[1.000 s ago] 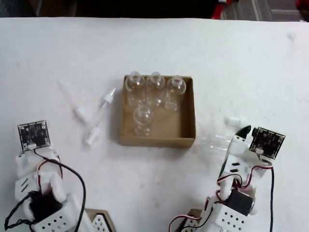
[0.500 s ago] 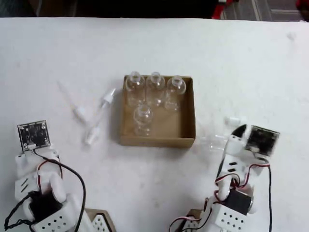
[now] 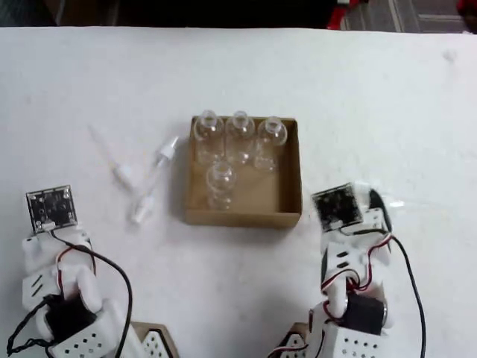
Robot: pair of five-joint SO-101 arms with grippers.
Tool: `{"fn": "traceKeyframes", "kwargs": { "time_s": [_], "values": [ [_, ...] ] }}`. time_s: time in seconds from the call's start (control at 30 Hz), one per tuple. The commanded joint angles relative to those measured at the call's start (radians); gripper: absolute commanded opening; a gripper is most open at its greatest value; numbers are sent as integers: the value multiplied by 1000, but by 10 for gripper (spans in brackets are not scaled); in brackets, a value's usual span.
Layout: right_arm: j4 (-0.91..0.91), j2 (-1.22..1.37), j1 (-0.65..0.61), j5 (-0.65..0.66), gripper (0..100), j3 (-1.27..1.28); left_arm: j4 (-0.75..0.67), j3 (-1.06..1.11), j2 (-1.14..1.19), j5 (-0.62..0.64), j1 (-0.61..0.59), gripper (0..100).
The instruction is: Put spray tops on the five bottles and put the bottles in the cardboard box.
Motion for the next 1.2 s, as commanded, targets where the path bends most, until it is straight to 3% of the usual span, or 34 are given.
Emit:
{"fn": "traceKeyframes", "kwargs": {
  "time_s": [0.0, 0.23, 0.6, 0.8, 1.07, 1.17],
  "values": [
    [162, 1, -91, 37, 165, -157, -28, -5, -13, 14, -12, 20],
    [329, 51, -107, 41, 176, -361, -25, -5, -13, 14, -12, 20],
    [513, 619, -139, 43, 169, -770, -23, -3, -13, 14, -12, 20],
    [611, 710, -229, 270, 77, -802, -23, -3, -13, 14, -12, 20],
    [645, 832, -242, 331, 243, -793, -23, -3, -13, 14, -12, 20],
    [641, 854, -243, 334, 258, -793, -23, -2, -13, 14, -12, 20]
  ]
}}
